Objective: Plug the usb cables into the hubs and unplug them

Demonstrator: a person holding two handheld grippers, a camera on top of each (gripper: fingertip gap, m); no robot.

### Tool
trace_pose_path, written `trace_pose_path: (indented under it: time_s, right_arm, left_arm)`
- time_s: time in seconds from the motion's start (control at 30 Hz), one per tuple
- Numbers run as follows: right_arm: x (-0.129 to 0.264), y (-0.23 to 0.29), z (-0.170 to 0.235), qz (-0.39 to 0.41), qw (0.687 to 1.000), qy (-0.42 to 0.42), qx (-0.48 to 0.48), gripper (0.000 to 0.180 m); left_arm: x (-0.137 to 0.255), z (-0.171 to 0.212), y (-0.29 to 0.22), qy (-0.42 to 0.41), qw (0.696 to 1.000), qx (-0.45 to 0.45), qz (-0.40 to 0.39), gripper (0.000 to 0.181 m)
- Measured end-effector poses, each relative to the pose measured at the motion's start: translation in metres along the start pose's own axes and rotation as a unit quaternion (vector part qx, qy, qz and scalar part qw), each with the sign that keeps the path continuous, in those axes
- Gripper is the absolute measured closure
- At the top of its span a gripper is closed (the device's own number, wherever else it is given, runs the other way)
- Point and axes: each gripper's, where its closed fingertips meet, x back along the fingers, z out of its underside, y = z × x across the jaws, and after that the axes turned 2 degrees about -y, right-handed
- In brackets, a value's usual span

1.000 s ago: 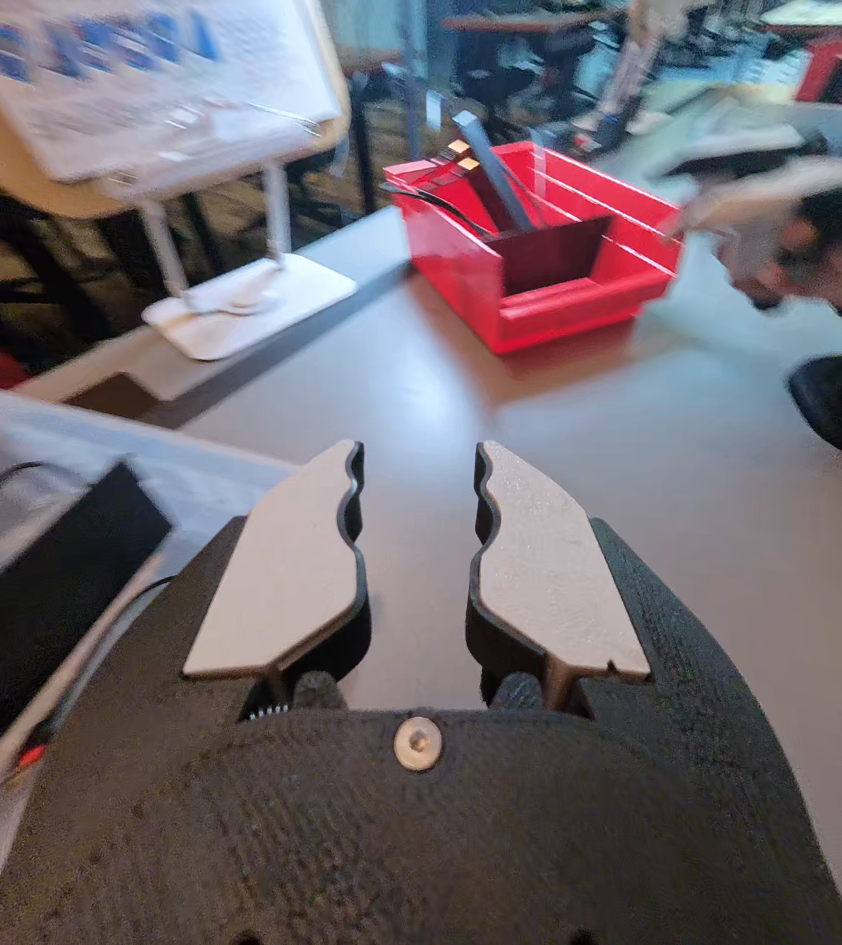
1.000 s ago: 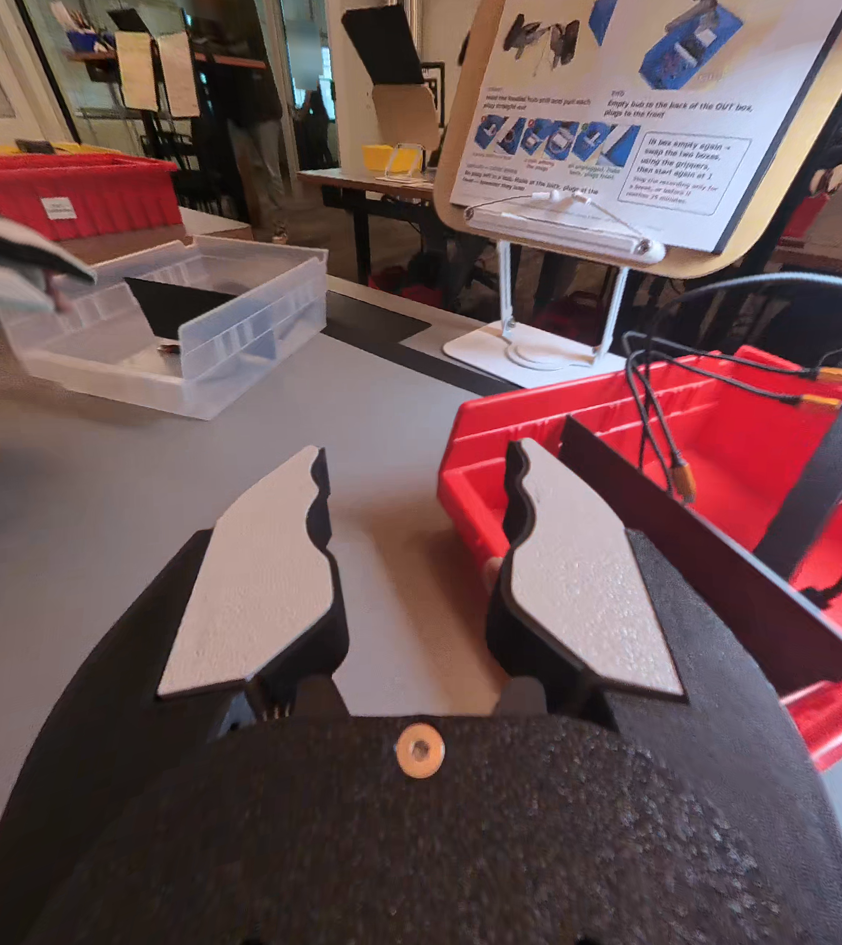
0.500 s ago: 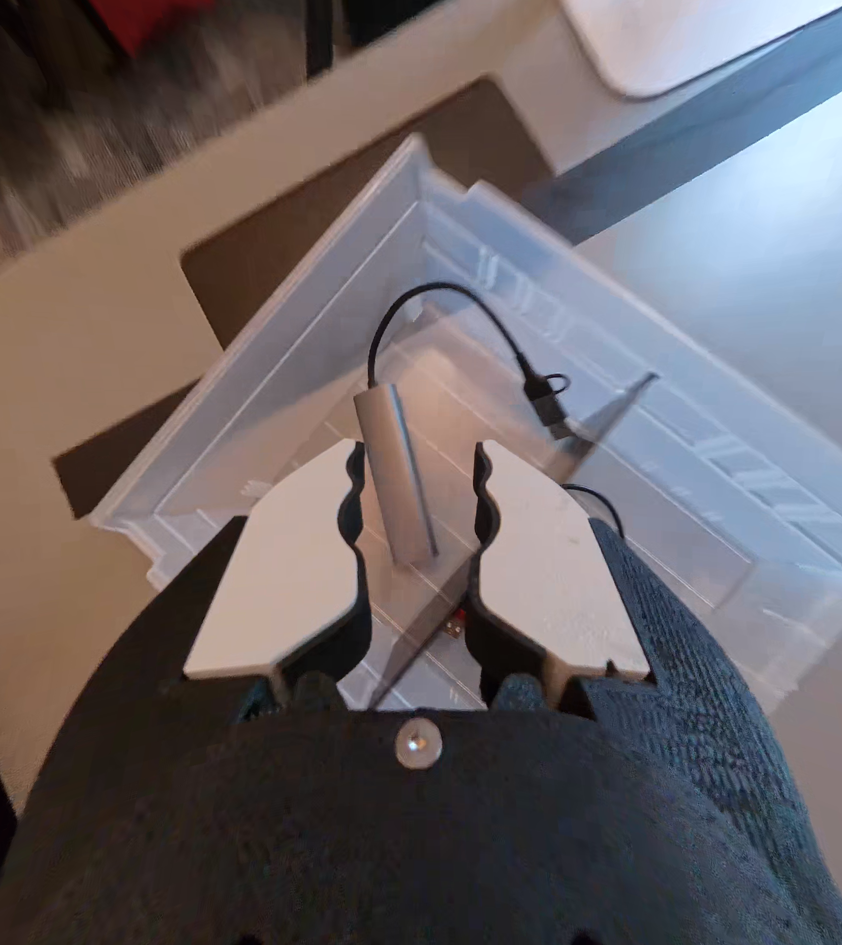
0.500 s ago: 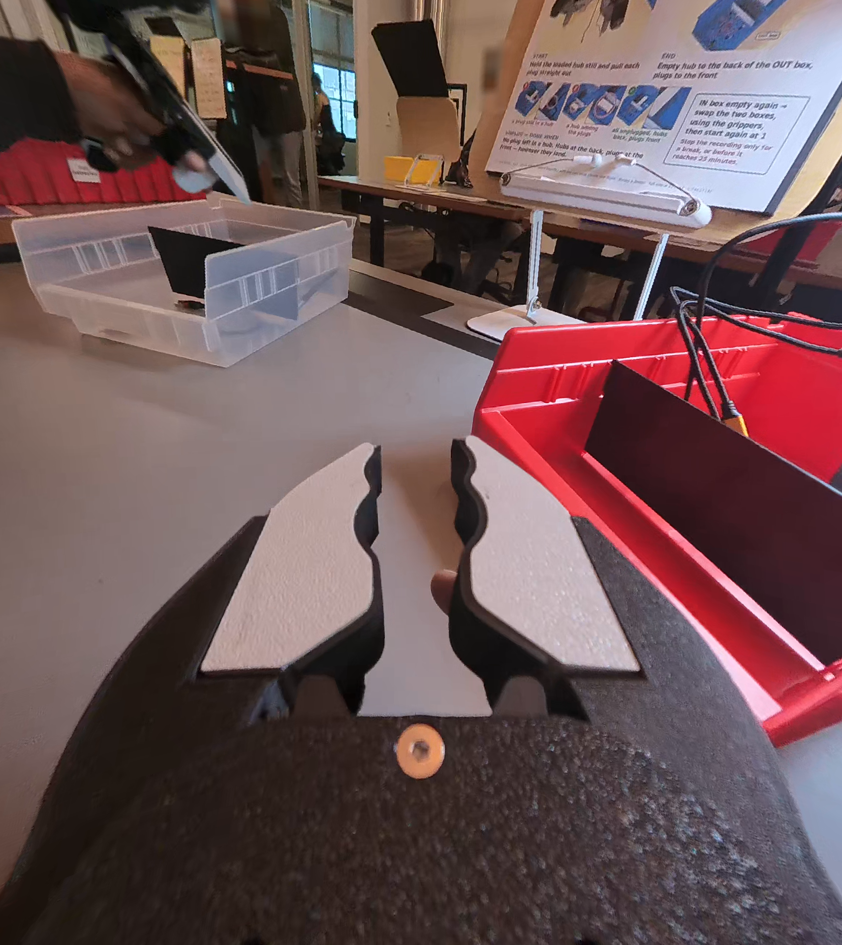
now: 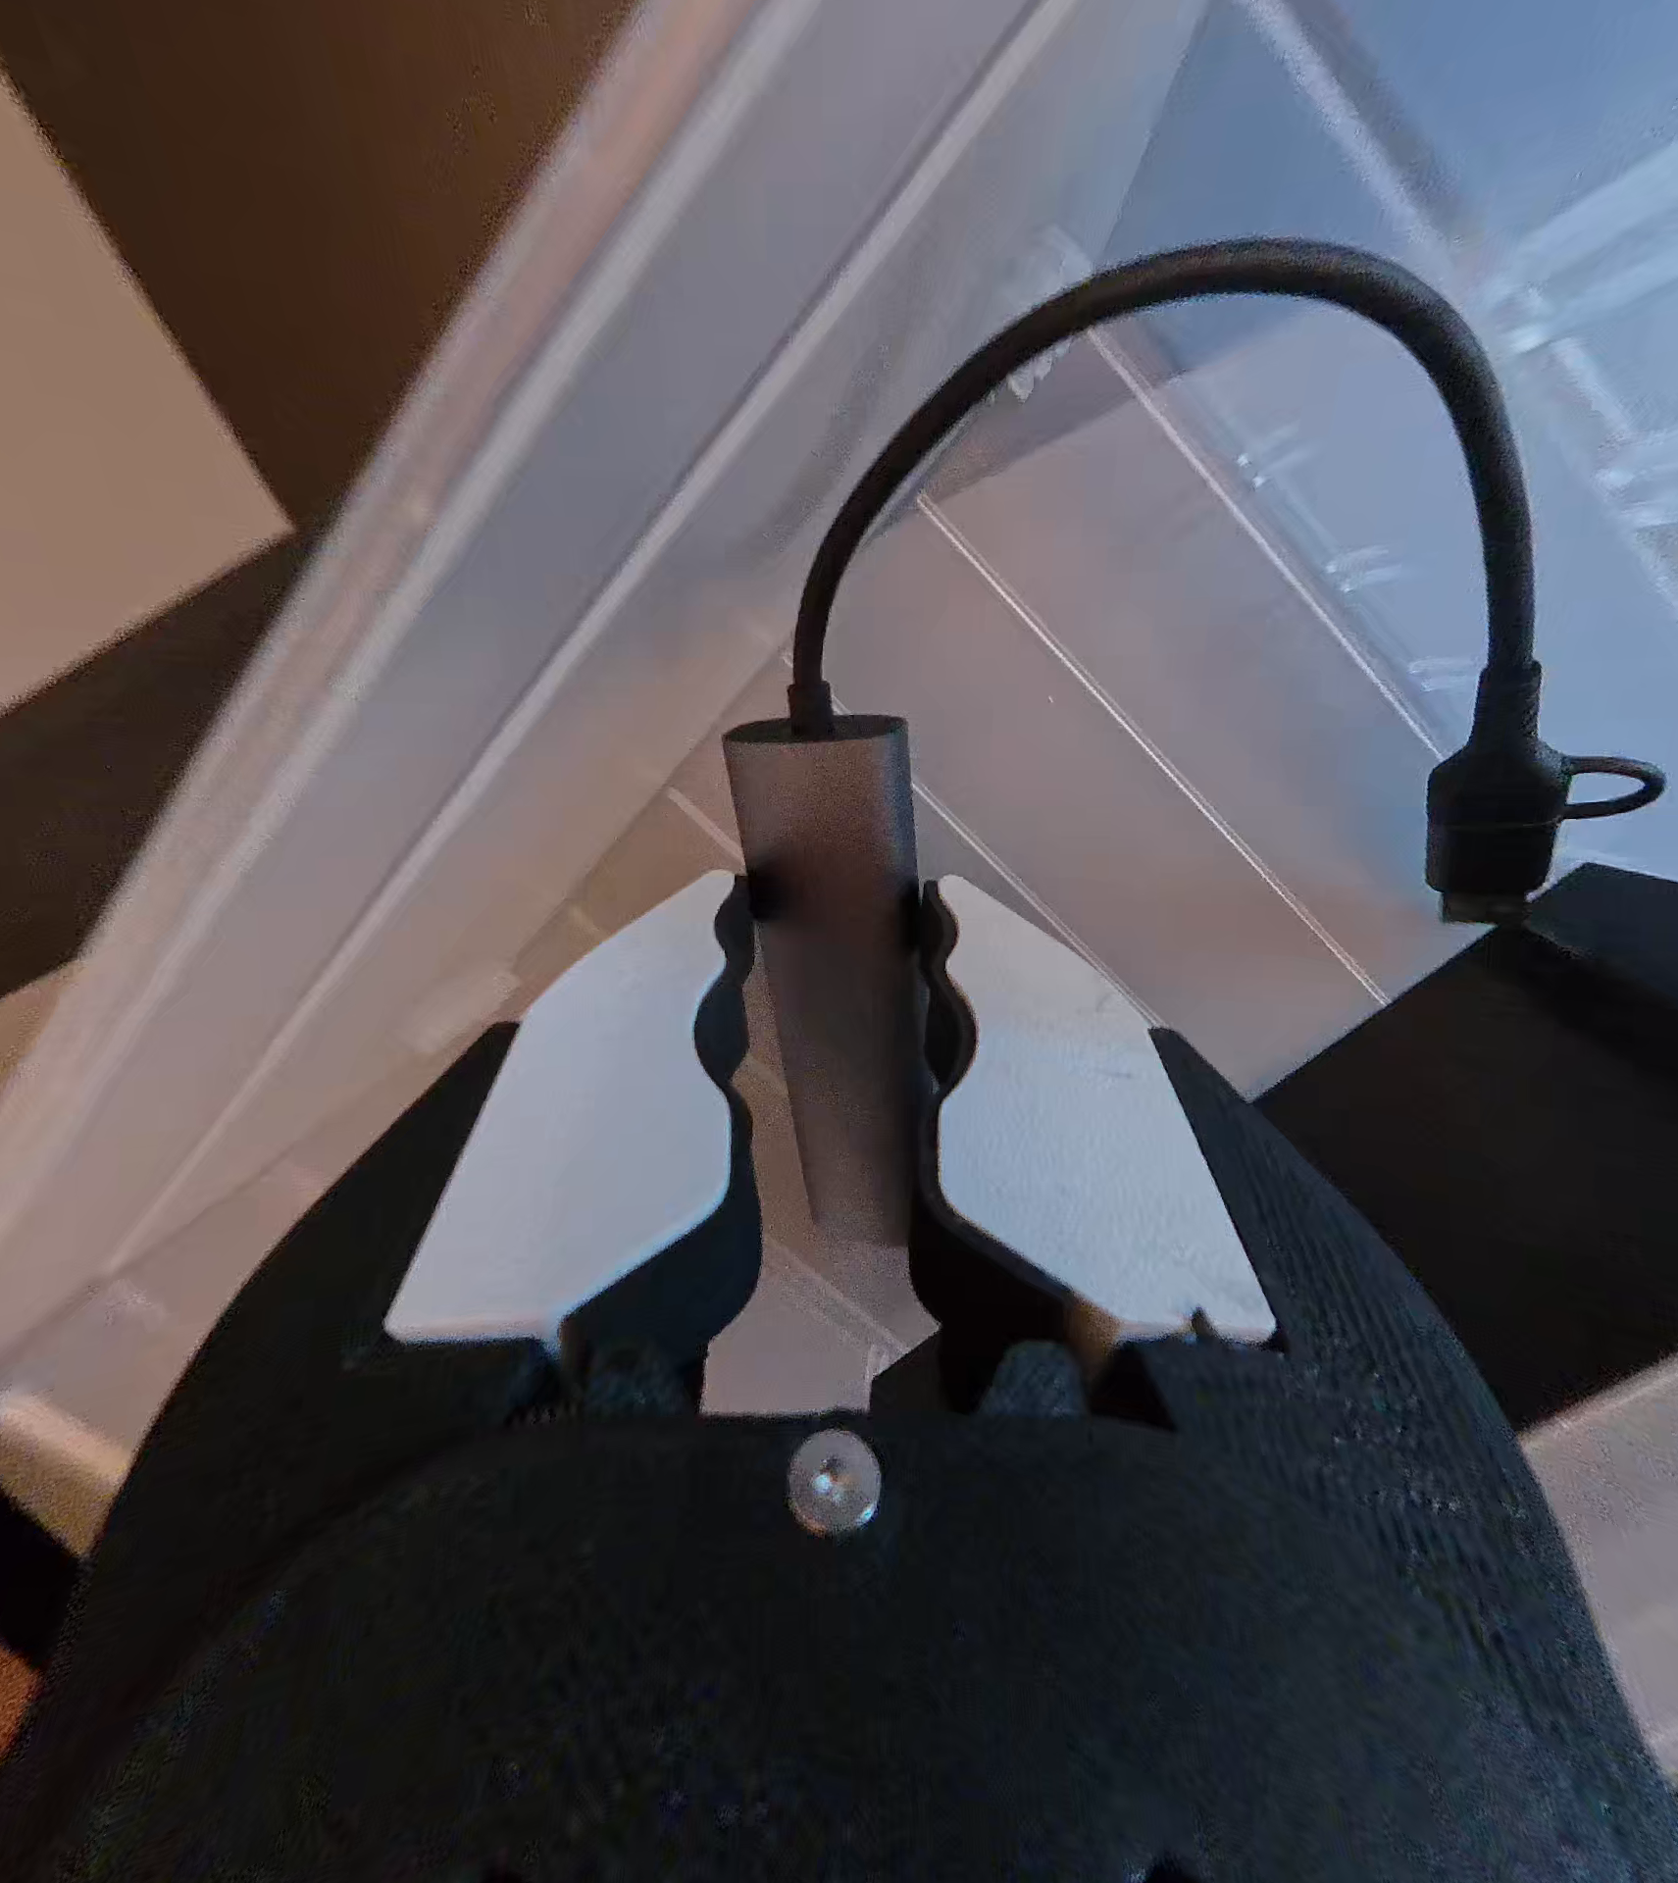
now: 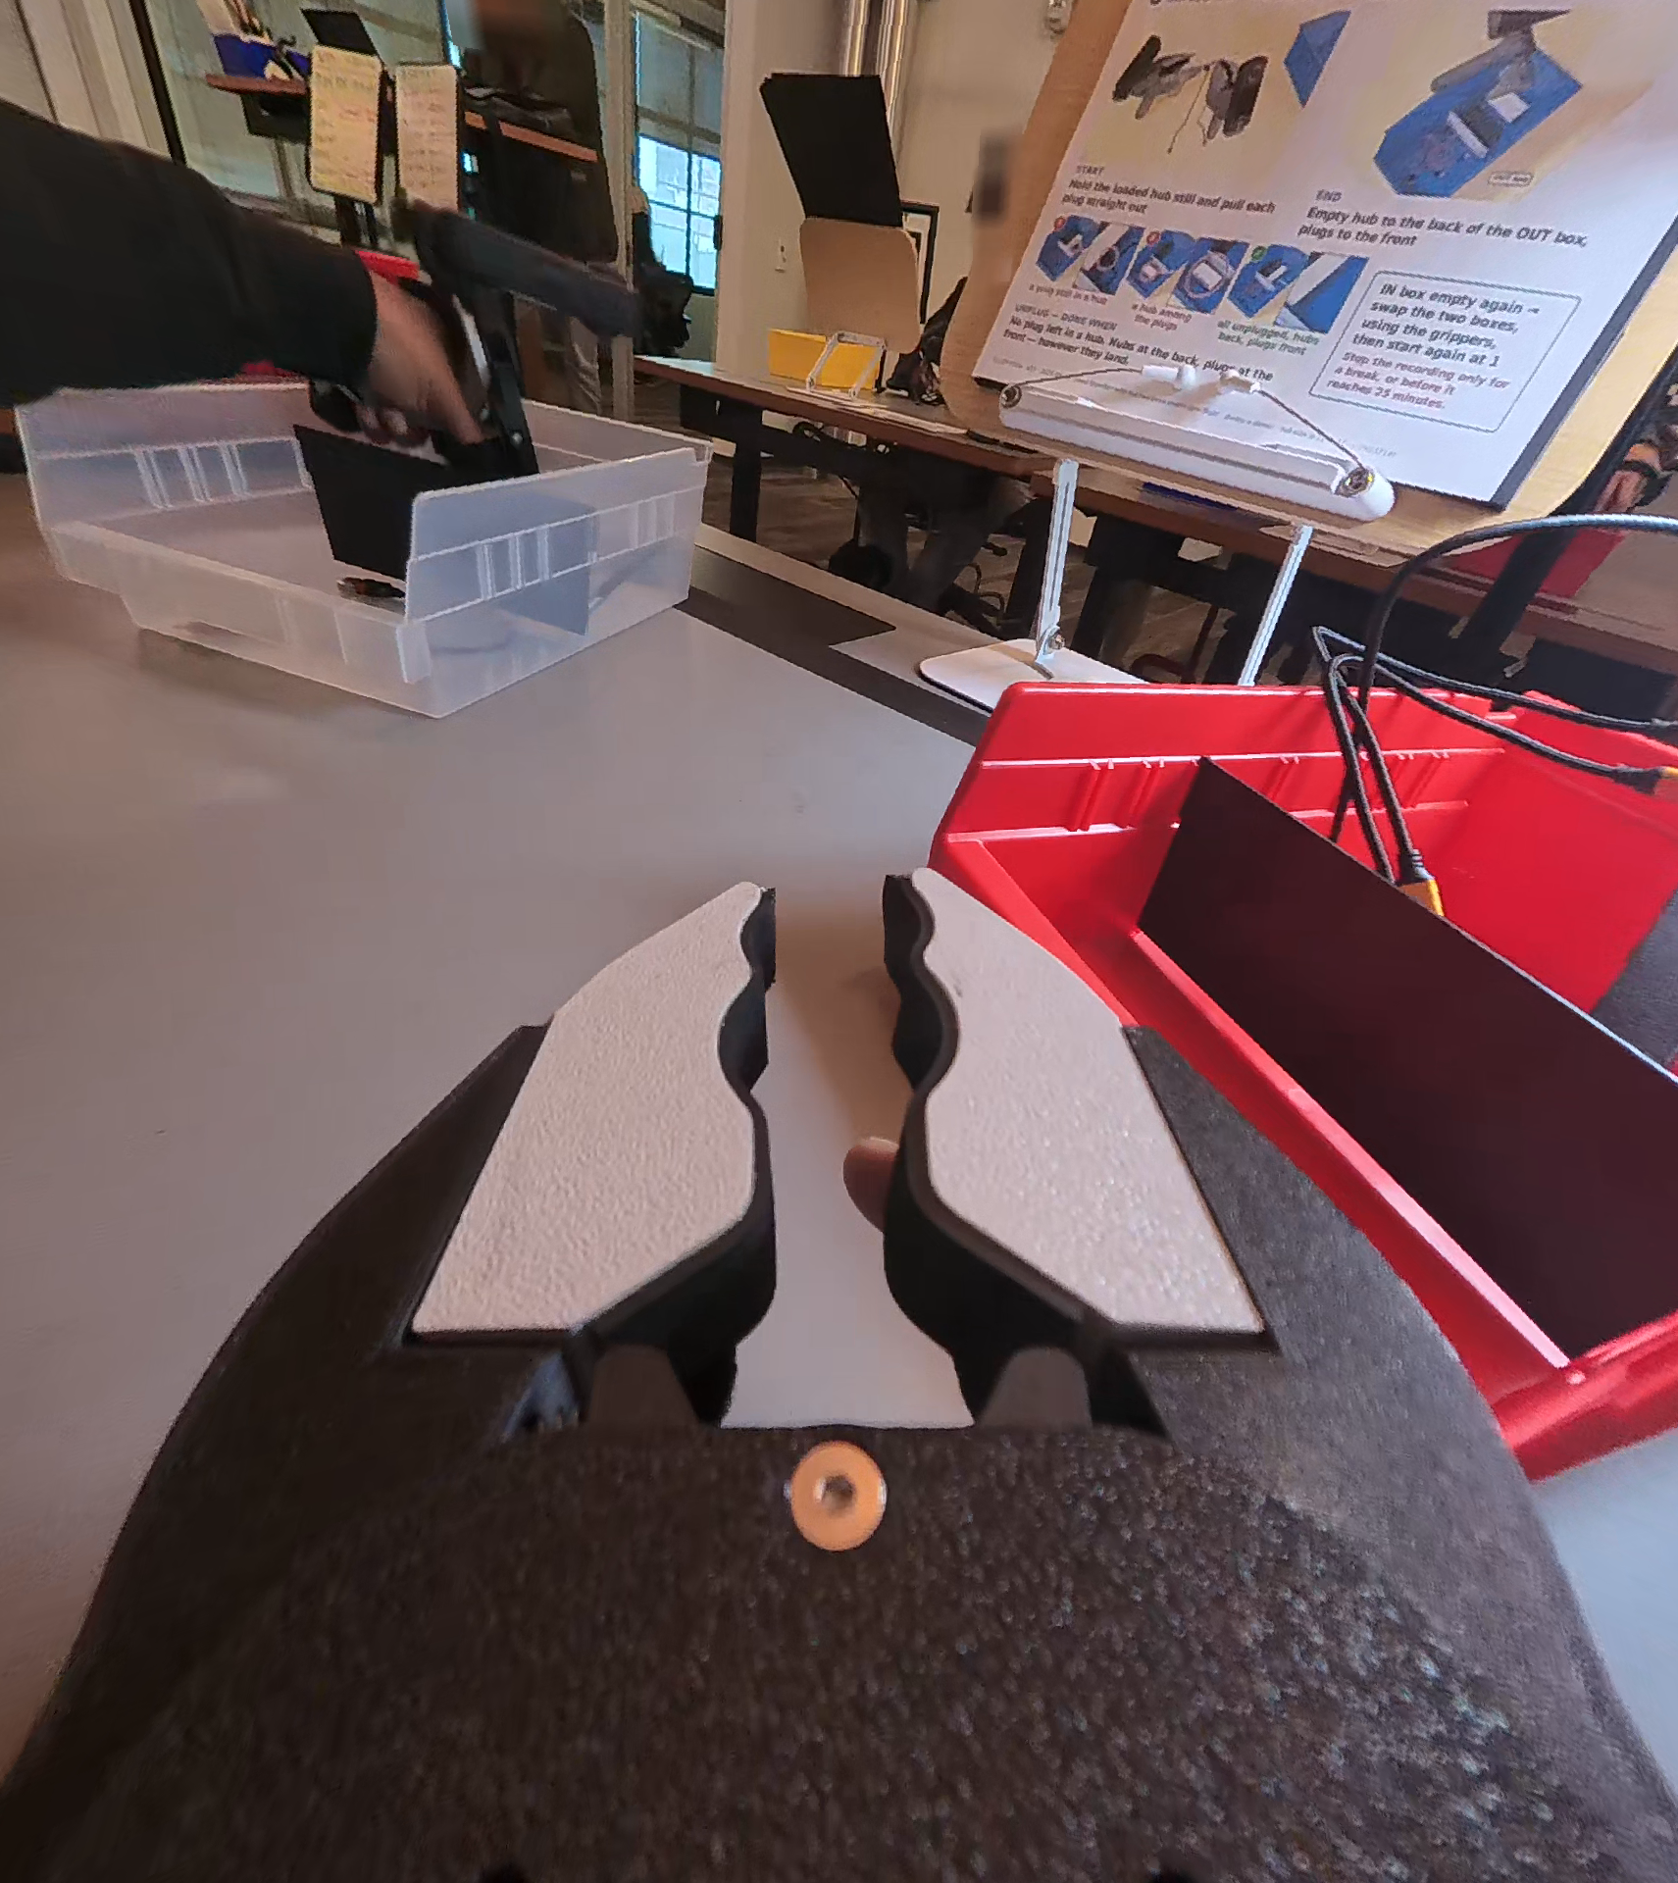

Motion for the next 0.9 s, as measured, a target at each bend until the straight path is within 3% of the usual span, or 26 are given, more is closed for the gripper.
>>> trace_pose_path:
  time_s: [0.03, 0.2, 0.33, 0.43, 0.53, 0.6, 0.77, 0.83, 0.9]
  right_arm:
    - [0.0, 0.001, 0.0, 0.0, 1.0, -0.001, 0.003, 0.159]
    - [0.001, 0.006, -0.004, -0.008, 1.0, -0.008, 0.015, 0.159]
    - [-0.008, 0.014, -0.012, -0.02, 0.999, -0.014, 0.027, 0.159]
    - [-0.018, 0.031, -0.042, -0.051, 0.998, -0.029, 0.016, 0.155]
    - [-0.028, 0.057, -0.085, -0.093, 0.994, -0.055, 0.016, 0.15]
    - [-0.036, 0.079, -0.107, -0.126, 0.991, -0.05, 0.004, 0.136]
    - [-0.06, 0.122, -0.122, -0.179, 0.98, -0.012, -0.085, 0.114]
    - [-0.074, 0.122, -0.109, -0.176, 0.979, 0.016, -0.1, 0.118]
    - [-0.082, 0.126, -0.099, -0.196, 0.973, 0.022, -0.118, 0.135]
  left_arm:
    - [0.011, -0.004, 0.0, -0.02, 1.0, -0.007, -0.004, 0.15]
    - [0.113, -0.038, -0.005, -0.204, 0.974, -0.059, -0.08, 0.15]
    - [0.216, -0.048, -0.054, -0.382, 0.907, -0.116, -0.134, 0.15]
    - [0.263, -0.036, -0.122, -0.463, 0.859, -0.171, -0.138, 0.15]
    - [0.274, -0.016, -0.201, -0.513, 0.817, -0.229, -0.129, 0.15]
    - [0.267, 0.0, -0.248, -0.533, 0.791, -0.265, -0.145, 0.15]
    - [0.235, 0.03, -0.326, -0.543, 0.708, -0.36, -0.274, 0.15]
    - [0.225, 0.038, -0.345, -0.545, 0.689, -0.38, -0.289, 0.151]
    - [0.214, 0.042, -0.358, -0.539, 0.679, -0.401, -0.296, 0.15]
